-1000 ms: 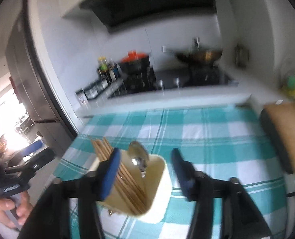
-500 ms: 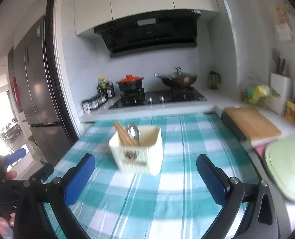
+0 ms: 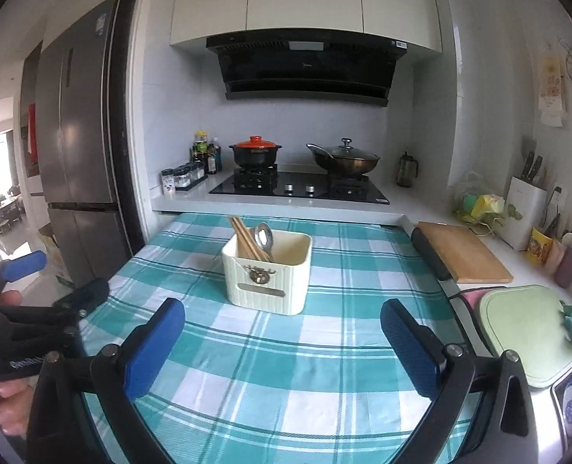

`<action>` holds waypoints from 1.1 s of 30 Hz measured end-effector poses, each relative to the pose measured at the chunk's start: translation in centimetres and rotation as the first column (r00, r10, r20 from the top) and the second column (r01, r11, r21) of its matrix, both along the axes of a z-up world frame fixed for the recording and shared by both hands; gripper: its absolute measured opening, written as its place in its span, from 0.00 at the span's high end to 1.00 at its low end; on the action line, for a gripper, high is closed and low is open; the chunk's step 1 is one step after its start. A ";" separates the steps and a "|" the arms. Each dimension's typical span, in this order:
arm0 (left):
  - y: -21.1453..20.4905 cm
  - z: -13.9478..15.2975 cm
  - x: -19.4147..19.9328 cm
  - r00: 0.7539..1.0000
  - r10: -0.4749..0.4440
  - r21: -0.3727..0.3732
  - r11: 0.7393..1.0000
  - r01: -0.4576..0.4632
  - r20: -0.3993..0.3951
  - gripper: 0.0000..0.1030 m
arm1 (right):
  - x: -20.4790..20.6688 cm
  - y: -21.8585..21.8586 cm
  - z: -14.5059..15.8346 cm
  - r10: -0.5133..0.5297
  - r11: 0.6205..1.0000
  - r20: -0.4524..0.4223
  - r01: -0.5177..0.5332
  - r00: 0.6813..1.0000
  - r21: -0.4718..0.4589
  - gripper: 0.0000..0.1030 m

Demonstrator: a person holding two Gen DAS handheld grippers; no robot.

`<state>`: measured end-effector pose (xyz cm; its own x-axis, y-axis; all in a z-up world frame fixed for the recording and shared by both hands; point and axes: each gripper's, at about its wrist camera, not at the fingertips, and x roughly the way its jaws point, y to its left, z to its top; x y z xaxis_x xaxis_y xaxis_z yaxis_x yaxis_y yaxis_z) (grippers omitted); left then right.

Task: Organize utensils

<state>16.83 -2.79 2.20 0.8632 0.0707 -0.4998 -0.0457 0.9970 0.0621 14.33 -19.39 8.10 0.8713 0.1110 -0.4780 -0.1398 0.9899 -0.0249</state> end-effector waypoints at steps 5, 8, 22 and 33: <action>-0.1 0.4 -0.6 1.000 -0.008 0.001 1.000 0.008 0.006 0.00 | -0.8 0.7 0.2 0.001 1.000 0.000 -0.001 1.000 -0.017 0.00; 0.1 0.6 -0.6 1.000 -0.012 -0.009 1.000 0.012 0.005 0.00 | -1.0 1.2 0.2 0.004 0.999 -0.003 -0.005 1.000 -0.034 0.00; 0.5 0.4 -0.6 1.000 0.004 -0.011 1.000 -0.004 -0.007 0.00 | -1.3 2.0 0.2 0.005 0.999 -0.019 -0.006 1.000 -0.038 0.00; 0.9 0.4 -0.8 1.000 0.016 -0.012 1.000 -0.016 -0.016 0.00 | -1.7 2.4 0.5 0.001 0.999 -0.020 -0.002 1.000 -0.032 0.00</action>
